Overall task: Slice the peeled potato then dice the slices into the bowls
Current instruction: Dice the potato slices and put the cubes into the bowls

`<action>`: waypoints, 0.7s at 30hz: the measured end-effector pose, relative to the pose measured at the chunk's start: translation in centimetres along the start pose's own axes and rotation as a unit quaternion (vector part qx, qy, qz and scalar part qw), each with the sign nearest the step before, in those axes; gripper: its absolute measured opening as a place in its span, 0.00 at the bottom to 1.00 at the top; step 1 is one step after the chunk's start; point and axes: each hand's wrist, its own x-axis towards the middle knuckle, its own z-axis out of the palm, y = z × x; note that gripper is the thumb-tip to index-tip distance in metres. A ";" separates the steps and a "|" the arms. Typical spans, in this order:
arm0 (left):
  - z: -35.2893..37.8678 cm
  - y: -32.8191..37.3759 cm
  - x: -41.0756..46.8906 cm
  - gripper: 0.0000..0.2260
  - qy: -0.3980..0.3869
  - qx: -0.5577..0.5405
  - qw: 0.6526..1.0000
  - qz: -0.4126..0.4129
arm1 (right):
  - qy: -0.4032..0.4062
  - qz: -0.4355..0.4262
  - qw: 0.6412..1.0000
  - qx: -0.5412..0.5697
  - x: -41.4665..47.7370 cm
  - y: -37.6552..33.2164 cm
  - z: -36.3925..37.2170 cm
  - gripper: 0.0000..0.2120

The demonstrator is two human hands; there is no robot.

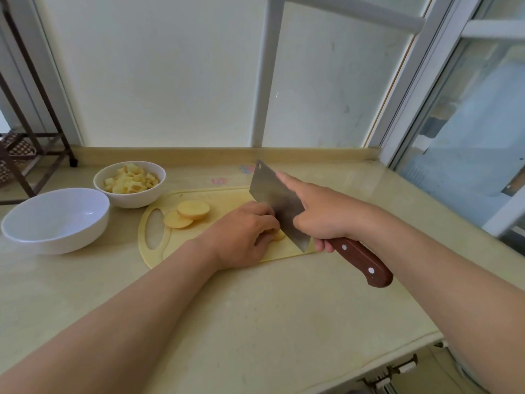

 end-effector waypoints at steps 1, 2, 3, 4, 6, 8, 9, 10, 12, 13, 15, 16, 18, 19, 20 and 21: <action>0.0 0.0 0.0 0.08 -0.001 0.001 1.000 0.000 | -0.001 -0.001 1.000 -0.004 -0.2 -0.1 0.0 0.48; 0.0 0.0 0.0 0.08 -0.002 0.001 1.000 0.000 | -0.003 -0.004 1.000 -0.009 -0.3 -0.2 0.1 0.48; 0.0 0.0 0.0 0.08 -0.002 0.000 1.000 0.000 | -0.004 -0.006 1.000 -0.014 -0.4 -0.3 0.2 0.48; -0.1 0.0 0.0 0.08 -0.002 0.000 1.000 0.000 | -0.004 -0.009 1.000 -0.020 -0.5 -0.3 0.2 0.48; -0.1 0.1 0.0 0.08 -0.004 0.001 1.000 0.002 | -0.006 -0.012 0.999 -0.032 -0.7 -0.3 0.3 0.48; -0.1 0.1 0.0 0.08 -0.006 0.000 1.000 0.001 | -0.014 -0.013 0.999 -0.042 -1.2 -0.1 0.4 0.49; -0.1 0.1 0.0 0.08 -0.006 0.000 1.000 0.002 | -0.019 -0.013 0.999 -0.047 -1.4 0.0 0.3 0.49; -0.1 0.1 0.0 0.08 -0.005 0.000 1.000 0.002 | -0.022 -0.012 0.998 -0.052 -1.6 0.1 0.3 0.49; -0.1 0.0 0.1 0.09 -0.003 0.002 1.000 0.001 | -0.026 -0.010 0.998 -0.060 -2.0 0.3 0.1 0.49; -0.1 0.0 0.1 0.09 -0.003 0.003 1.000 0.001 | -0.028 -0.009 0.998 -0.061 -2.0 0.4 0.0 0.49; -0.1 0.0 0.0 0.08 -0.003 0.000 1.000 0.002 | -0.031 -0.006 0.998 -0.061 -1.7 0.4 0.2 0.49; -0.1 0.1 -0.1 0.09 -0.002 -0.003 1.000 0.002 | -0.031 -0.007 0.998 -0.063 -1.3 0.2 0.4 0.49; -0.1 0.1 0.0 0.12 -0.005 -0.011 1.000 0.002 | -0.025 -0.015 0.998 -0.062 -0.1 -0.3 0.8 0.49; -0.1 0.0 0.0 0.13 -0.006 -0.014 1.000 0.002 | -0.020 -0.021 0.998 -0.058 0.6 -0.6 1.0 0.48; -0.1 0.0 0.0 0.14 -0.006 -0.017 1.000 0.003 | -0.015 -0.024 0.998 -0.052 1.2 -0.9 1.0 0.47; 0.0 0.1 0.0 0.14 -0.006 -0.018 1.000 0.005 | -0.012 -0.023 0.999 -0.046 1.7 -1.1 1.0 0.47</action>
